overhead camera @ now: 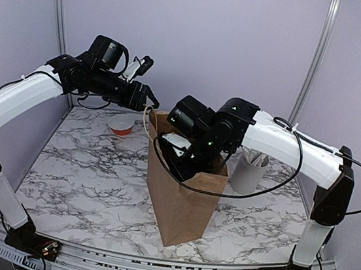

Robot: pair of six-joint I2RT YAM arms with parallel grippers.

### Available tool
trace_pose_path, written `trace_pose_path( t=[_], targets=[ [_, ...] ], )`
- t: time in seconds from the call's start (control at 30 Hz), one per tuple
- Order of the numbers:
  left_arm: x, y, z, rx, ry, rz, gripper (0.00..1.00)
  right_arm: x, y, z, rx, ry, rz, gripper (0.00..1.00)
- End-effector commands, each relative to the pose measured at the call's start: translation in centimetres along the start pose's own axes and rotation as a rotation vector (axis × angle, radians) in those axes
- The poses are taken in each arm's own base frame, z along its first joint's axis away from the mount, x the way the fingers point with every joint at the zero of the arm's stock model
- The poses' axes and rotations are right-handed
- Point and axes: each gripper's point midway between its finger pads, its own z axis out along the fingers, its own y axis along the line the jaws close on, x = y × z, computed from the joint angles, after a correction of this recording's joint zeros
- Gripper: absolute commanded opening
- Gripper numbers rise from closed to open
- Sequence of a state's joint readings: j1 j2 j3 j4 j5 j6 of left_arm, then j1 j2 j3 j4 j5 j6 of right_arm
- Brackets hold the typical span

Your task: Pack the takeout coffee

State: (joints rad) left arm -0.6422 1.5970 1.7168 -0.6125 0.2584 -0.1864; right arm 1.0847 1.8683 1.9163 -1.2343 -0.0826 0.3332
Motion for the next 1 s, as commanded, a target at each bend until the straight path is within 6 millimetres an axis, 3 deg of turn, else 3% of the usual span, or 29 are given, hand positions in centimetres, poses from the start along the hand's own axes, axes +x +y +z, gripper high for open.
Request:
trace_pose_path(
  t=[0.0, 0.5, 0.6, 0.87, 0.97],
  targets=[
    [0.5, -1.5, 0.4, 0.091, 0.077, 0.086, 0.60, -0.4, 0.8, -1.6, -0.027, -0.055, -0.030, 0.50],
    [2.3, -1.4, 1.9, 0.124, 0.172, 0.124, 0.49, -0.4, 0.1, -1.6, 0.003, -0.050, -0.016, 0.50],
    [2.4, -1.3, 2.0, 0.118, 0.176, 0.118, 0.42, -0.4, -0.1, -1.7, 0.006, -0.052, -0.013, 0.50],
    [2.9, -1.0, 1.4, 0.096, 0.179, 0.110, 0.11, -1.0, -1.0, -2.4, -0.001, -0.069, 0.033, 0.50],
    [2.9, -0.9, 1.1, 0.084, 0.175, 0.111, 0.05, -1.3, -1.4, -2.8, -0.006, -0.081, 0.060, 0.50]
  ],
)
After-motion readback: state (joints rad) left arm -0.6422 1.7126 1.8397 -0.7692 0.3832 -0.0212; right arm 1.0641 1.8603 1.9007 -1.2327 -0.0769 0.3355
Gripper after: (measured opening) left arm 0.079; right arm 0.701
